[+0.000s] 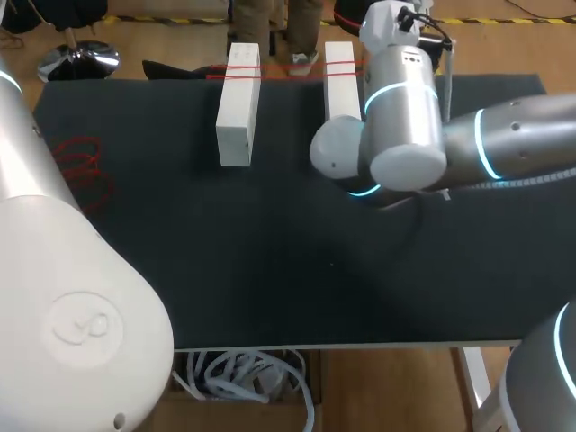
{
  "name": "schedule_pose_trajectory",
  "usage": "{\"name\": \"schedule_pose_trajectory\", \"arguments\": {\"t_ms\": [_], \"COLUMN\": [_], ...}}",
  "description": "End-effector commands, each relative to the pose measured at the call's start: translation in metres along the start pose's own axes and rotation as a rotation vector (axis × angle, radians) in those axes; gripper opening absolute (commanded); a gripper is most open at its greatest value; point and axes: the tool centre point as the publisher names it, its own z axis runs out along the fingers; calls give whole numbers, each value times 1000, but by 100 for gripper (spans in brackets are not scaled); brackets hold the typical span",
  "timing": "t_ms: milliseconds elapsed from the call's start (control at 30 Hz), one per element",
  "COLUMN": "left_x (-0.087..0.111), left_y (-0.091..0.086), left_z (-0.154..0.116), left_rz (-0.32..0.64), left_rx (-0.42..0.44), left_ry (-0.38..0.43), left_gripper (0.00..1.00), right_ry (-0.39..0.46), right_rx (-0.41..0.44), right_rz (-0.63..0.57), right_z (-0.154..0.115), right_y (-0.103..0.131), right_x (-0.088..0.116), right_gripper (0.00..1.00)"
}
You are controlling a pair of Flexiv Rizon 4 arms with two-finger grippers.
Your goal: Grab the tape and strap the tape.
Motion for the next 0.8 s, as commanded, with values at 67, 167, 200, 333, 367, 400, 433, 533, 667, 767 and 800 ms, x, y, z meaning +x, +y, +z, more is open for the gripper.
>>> {"name": "schedule_pose_trajectory", "arguments": {"t_ms": [67, 167, 200, 333, 367, 400, 433, 533, 667, 767, 800], "left_x": [0, 0, 0, 0, 0, 0, 0, 0, 0, 0, 0], "left_y": [0, 0, 0, 0, 0, 0, 0, 0, 0, 0, 0], "left_z": [-1, -1, -1, -1, -1, -1, -1, -1, -1, -1, -1], "left_rz": [-1, -1, -1, -1, -1, -1, -1, -1, -1, -1, -1], "left_rx": [-4, -4, -4, -4, -4, -4, -4, -4, -4, -4, -4], "left_ry": [2, 2, 2, 2, 2, 2, 2, 2, 2, 2, 2], "left_gripper": [0, 0, 0, 0, 0, 0, 0, 0, 0, 0, 0], "right_ry": [-7, -5, -10, -12, -12, -14, -15, -17, -21, -22, -22], "right_rx": [5, -13, -16, -44, -44, -52, -56, -67, -71, -72, -72], "right_rz": [-19, -46, -54, -83, -84, -100, -105, -110, -106, -108, -110], "right_z": [6, 7, 7, 6, 5, 5, 5, 4, 4, 4, 3], "right_y": [19, 27, 28, 36, 37, 40, 41, 48, 53, 57, 58], "right_x": [3, 3, 3, 4, 4, 4, 5, 5, 4, 3, 3], "right_gripper": [0, 0, 0, 0, 0, 0, 0, 0, 0, 0, 0]}}
